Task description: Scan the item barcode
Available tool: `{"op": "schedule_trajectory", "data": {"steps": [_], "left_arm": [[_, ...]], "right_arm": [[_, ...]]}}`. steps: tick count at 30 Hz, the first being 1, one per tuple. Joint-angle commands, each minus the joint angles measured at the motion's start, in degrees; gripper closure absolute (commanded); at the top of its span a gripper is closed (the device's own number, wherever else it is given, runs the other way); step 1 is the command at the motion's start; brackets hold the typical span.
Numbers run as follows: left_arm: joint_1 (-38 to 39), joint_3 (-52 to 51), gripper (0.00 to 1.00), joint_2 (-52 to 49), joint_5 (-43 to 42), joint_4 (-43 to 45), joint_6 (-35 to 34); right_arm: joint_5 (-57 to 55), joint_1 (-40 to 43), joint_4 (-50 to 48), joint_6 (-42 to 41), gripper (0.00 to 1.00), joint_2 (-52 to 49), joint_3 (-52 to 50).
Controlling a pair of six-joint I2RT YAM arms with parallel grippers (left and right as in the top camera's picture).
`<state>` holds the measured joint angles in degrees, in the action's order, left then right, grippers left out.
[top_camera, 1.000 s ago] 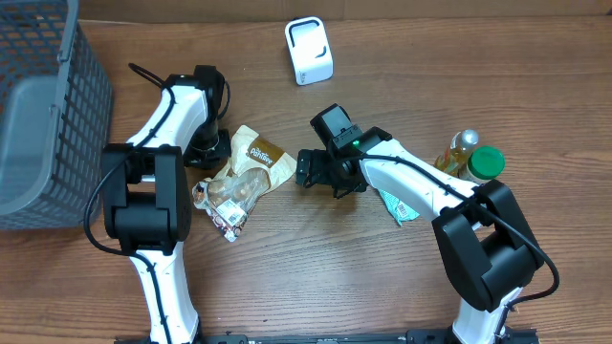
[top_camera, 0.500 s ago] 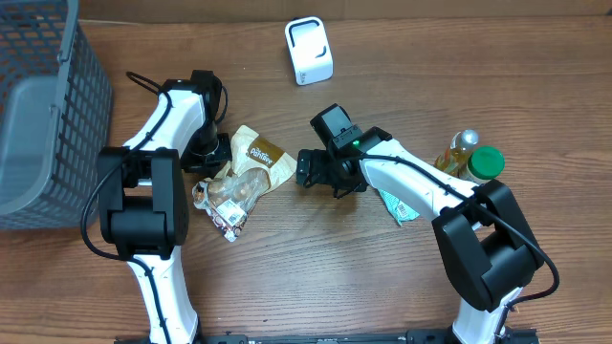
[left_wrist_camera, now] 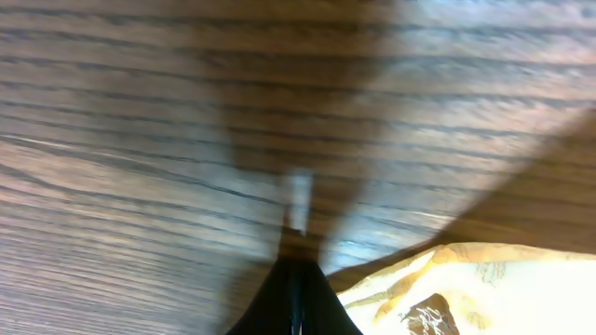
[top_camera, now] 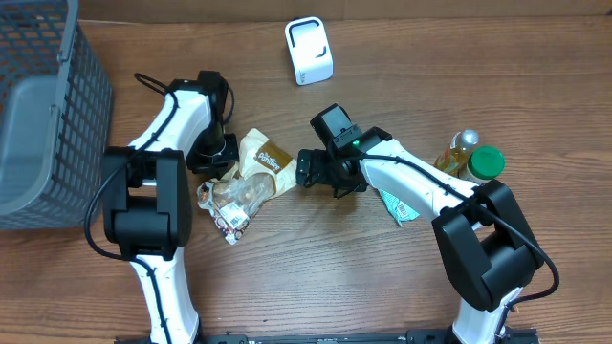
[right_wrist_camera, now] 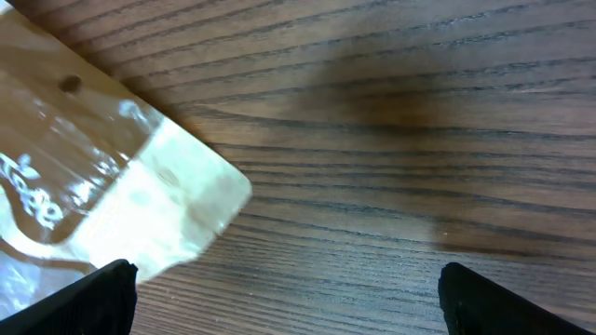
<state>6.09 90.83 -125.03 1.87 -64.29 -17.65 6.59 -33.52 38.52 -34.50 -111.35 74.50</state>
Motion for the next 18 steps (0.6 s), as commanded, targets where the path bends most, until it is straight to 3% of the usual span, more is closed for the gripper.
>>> {"op": "schedule_trajectory", "data": {"steps": [1,18], "left_arm": [[1.9,-2.2,0.94,-2.1,-3.2,0.5,-0.2],[5.8,-2.2,0.96,-2.1,-11.0,-1.4,1.3]], "right_arm": [[-0.5,-0.2,-0.3,0.0,0.00,0.1,-0.3],[-0.5,-0.2,-0.3,0.0,0.00,0.1,-0.3]]}}
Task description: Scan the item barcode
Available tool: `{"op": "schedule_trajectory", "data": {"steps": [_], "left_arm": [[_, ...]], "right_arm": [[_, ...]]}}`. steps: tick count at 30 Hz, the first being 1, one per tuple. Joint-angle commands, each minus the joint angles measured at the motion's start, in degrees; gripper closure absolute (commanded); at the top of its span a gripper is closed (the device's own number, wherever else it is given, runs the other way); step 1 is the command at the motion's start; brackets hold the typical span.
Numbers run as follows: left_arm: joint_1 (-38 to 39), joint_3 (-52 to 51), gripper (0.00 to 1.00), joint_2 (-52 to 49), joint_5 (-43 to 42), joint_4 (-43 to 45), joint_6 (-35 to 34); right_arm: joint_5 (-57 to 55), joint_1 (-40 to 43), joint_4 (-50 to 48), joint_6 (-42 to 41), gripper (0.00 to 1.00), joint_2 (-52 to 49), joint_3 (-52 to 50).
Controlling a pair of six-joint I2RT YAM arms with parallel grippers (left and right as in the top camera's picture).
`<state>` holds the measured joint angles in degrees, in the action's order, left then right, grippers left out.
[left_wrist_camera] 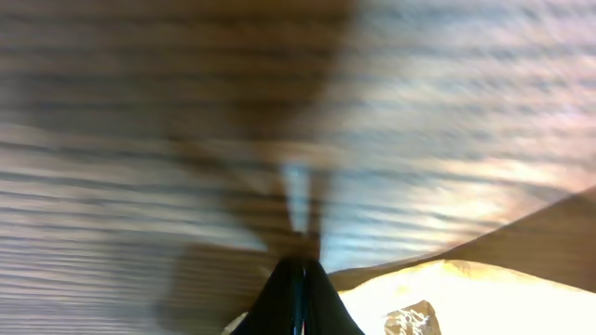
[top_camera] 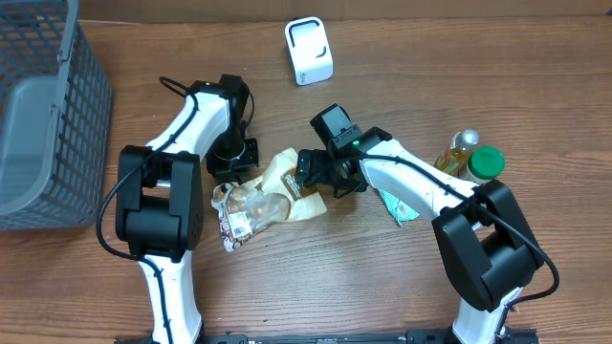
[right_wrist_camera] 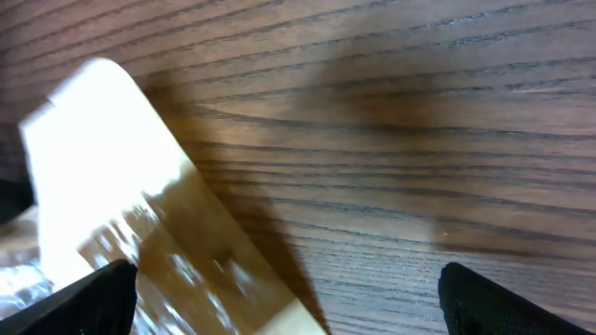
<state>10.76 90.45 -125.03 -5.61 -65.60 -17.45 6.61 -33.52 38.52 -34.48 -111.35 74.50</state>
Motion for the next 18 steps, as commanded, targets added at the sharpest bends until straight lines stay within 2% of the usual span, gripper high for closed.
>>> {"op": "schedule_trajectory", "data": {"steps": [1,6,18], "left_arm": [[1.3,-1.9,0.96,-2.1,-3.5,-0.2,1.1],[1.9,-1.9,0.96,-2.1,-7.8,-0.3,1.2],[2.2,-1.9,0.96,-2.1,-8.0,0.6,1.2]], "right_arm": [[-0.5,-0.2,-0.3,0.0,0.00,0.1,-0.3],[-0.5,-0.2,-0.3,0.0,0.00,0.1,-0.3],[-0.5,-0.2,-1.6,0.0,0.00,0.1,-0.3]]}}
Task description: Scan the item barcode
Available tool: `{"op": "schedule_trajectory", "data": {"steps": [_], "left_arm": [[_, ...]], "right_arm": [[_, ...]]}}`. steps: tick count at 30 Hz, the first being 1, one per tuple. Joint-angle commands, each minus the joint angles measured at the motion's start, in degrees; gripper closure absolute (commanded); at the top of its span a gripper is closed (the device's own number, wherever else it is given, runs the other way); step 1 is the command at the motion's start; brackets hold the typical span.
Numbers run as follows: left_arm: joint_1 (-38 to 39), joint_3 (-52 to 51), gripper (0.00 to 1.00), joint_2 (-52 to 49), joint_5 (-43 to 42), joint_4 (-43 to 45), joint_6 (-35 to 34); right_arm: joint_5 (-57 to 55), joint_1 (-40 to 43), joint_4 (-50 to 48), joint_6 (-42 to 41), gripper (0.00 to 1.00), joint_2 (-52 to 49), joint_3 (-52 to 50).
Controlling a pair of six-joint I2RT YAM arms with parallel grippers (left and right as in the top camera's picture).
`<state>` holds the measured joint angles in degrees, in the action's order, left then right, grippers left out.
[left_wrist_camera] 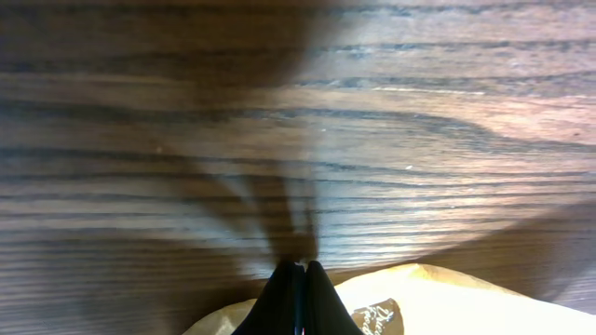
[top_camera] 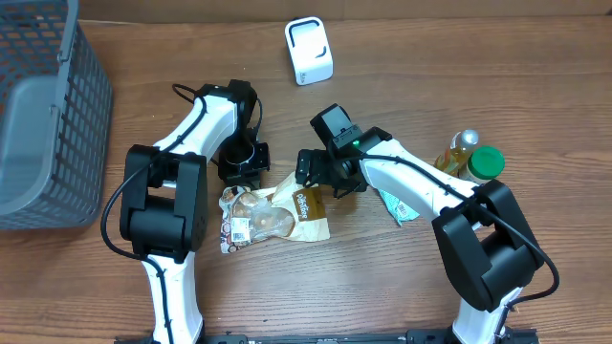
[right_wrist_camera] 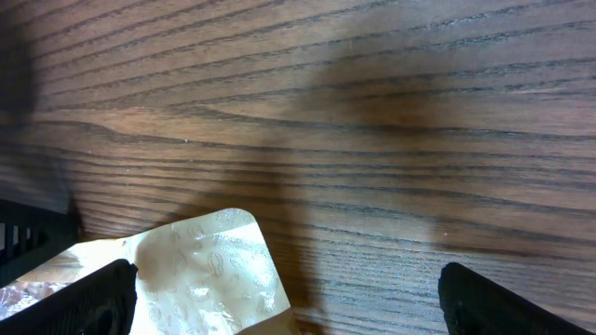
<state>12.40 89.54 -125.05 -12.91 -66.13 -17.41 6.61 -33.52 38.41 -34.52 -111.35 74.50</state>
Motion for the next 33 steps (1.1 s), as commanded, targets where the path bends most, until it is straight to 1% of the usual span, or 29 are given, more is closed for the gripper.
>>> {"op": "schedule_trajectory", "data": {"steps": [1,7,8,11,14,16,21,24,30,32,33], "left_arm": [[0.5,-0.9,0.96,-2.1,-0.6,1.3,1.1],[0.5,-0.9,0.94,-2.1,2.8,1.7,1.1],[0.5,-0.9,0.95,-2.1,3.0,2.3,1.1],[0.3,-0.2,0.96,-2.0,2.7,2.8,1.7],[-0.8,4.1,0.96,-1.5,2.9,-0.5,4.3],[-2.3,9.6,0.96,-0.3,2.8,-4.3,4.5],[-5.5,17.4,0.96,5.0,2.8,-12.1,4.5],[-7.1,17.5,0.95,9.3,2.7,-12.8,4.1],[-6.8,17.2,0.96,17.0,3.1,-15.6,3.2],[-6.5,16.7,0.96,18.9,4.6,-15.5,1.9],[-6.1,16.0,0.96,20.3,6.9,-15.6,0.4]], "right_arm": [[-0.5,-0.2,-1.8,0.0,0.00,0.1,-0.3],[2.1,-0.2,-1.3,0.0,0.00,0.1,-0.3],[2.1,-0.2,-0.6,0.0,0.00,0.1,-0.3],[2.1,-0.2,0.7,0.0,0.00,0.1,-0.3],[2.1,-0.2,1.3,0.0,0.00,0.1,-0.3],[2.1,-0.2,1.3,0.0,0.00,0.1,-0.3],[2.1,-0.2,0.0,0.0,0.00,0.1,-0.3],[2.0,-0.2,-0.5,0.0,0.00,0.1,-0.3],[1.6,-0.2,0.7,1.8,0.00,0.1,-0.3],[1.6,-0.2,0.9,1.8,0.00,0.1,-0.3],[1.6,-0.2,1.0,1.8,0.00,0.1,-0.3]]}}
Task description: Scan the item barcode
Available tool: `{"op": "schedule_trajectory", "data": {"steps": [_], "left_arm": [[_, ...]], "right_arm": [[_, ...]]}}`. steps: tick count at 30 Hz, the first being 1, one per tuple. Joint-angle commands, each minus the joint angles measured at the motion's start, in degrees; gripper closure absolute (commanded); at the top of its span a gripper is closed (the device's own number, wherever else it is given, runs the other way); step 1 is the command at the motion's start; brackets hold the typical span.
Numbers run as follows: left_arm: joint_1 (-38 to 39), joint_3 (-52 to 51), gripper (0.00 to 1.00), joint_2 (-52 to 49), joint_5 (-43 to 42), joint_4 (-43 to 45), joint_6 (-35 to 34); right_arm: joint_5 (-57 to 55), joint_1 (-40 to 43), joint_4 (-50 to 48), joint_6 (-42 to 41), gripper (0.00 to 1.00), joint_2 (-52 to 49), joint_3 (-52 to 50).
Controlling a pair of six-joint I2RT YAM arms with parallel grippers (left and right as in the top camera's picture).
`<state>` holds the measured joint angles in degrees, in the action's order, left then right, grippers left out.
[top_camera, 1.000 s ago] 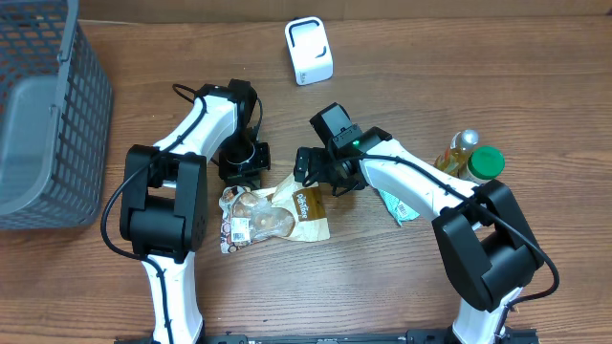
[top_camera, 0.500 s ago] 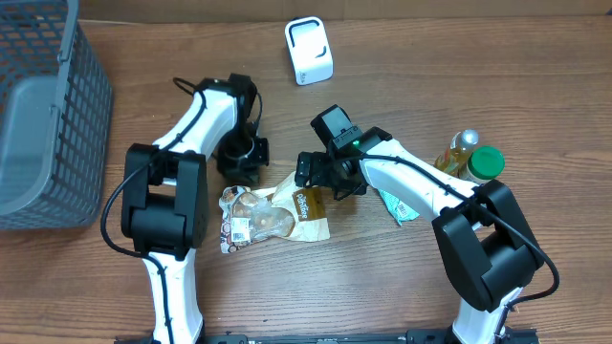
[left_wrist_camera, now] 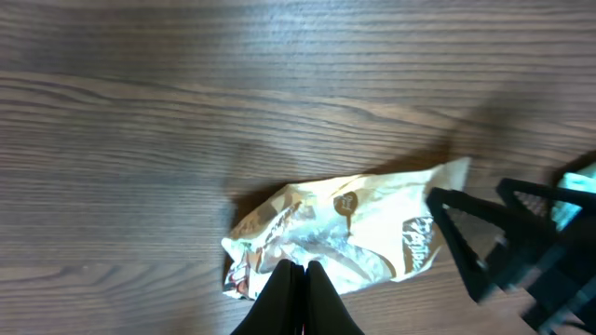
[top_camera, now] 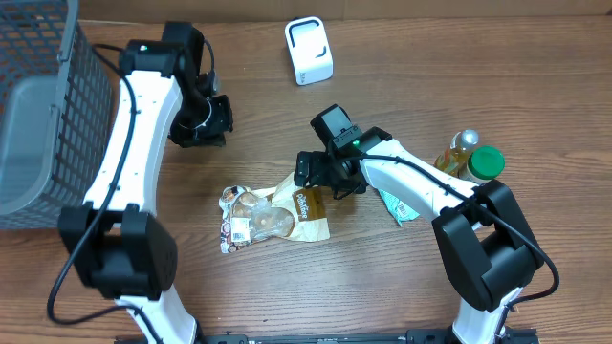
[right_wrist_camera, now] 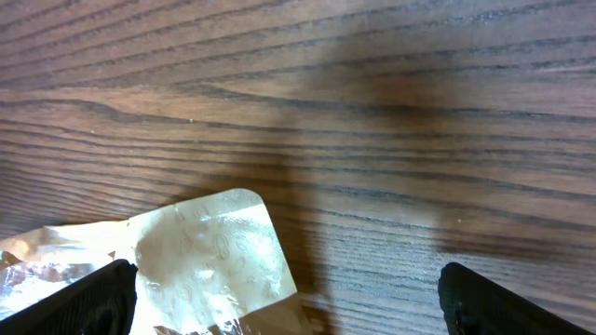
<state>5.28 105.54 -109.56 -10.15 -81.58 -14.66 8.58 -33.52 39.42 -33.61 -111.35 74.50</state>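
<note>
A crumpled clear-and-tan snack bag (top_camera: 273,215) lies flat on the table, label side up. In the left wrist view the bag (left_wrist_camera: 345,233) sits far below my left gripper (left_wrist_camera: 296,267), which is shut with nothing in it. Overhead, the left gripper (top_camera: 201,122) hangs toward the back left, well away from the bag. My right gripper (top_camera: 316,175) stands open just behind the bag's right end, and the bag's corner (right_wrist_camera: 200,256) lies between its fingers (right_wrist_camera: 102,298). The white scanner (top_camera: 308,50) stands at the back middle.
A grey wire basket (top_camera: 43,105) fills the left edge. A yellow bottle (top_camera: 461,148), a green-capped jar (top_camera: 486,162) and a green packet (top_camera: 397,204) lie by the right arm. Bare wood shows in front of the bag.
My left gripper has left the bag's upper left edge and now hangs higher, toward the back left near the basket, still shut. The bag and the right gripper have stayed put.
The bag first lay between both grippers, the shut left gripper at its left end. Over the following moments the bag shifted right and forward while that gripper stayed at its edge. Now the bag lies alone below the open right gripper.
</note>
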Motion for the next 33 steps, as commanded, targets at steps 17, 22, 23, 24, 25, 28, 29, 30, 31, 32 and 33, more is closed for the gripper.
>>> {"op": "schedule_trajectory", "data": {"steps": [17,22,23,24,25,28,29,30,31,32,33], "left_arm": [[1.7,-34.4,0.96,20.2,11.4,16.1,-10.3],[1.7,-38.3,0.93,18.2,10.1,19.1,-10.2],[1.7,-38.3,0.91,17.7,10.1,19.0,-10.2],[1.7,-38.3,0.91,17.7,10.1,19.1,-10.2],[1.7,-38.3,0.91,17.7,10.1,19.4,-10.2],[1.9,-38.3,0.85,17.7,9.4,20.0,-10.2],[1.9,-38.3,0.84,17.7,9.1,20.0,-10.2],[1.9,-38.3,0.85,17.7,9.1,20.2,-10.2],[1.9,-38.3,0.86,17.7,9.0,20.4,-10.2],[1.9,-38.3,0.86,17.7,8.7,20.5,-10.2],[1.9,-38.3,0.87,17.7,8.6,20.5,-10.2]], "right_arm": [[-2.3,-0.2,-0.2,1.1,0.00,0.1,-0.3],[-3.0,-0.2,0.1,1.1,0.00,0.1,-0.3],[-3.0,-0.2,0.1,1.1,0.00,0.1,-0.3],[-3.0,-0.2,0.0,1.1,0.00,0.1,-0.3],[-3.0,-0.2,0.0,1.1,0.00,0.1,-0.3],[-3.0,-0.2,-0.1,1.1,0.00,0.1,-0.3],[-3.0,-0.2,-0.1,1.1,0.00,0.1,-0.3],[-3.0,-0.2,0.0,1.1,0.00,0.1,-0.3],[-3.0,-0.2,0.0,1.1,0.00,0.1,-0.3],[-3.0,-0.2,0.0,1.1,0.00,0.1,-0.3],[-3.0,-0.2,0.0,1.1,0.00,0.1,-0.3]]}}
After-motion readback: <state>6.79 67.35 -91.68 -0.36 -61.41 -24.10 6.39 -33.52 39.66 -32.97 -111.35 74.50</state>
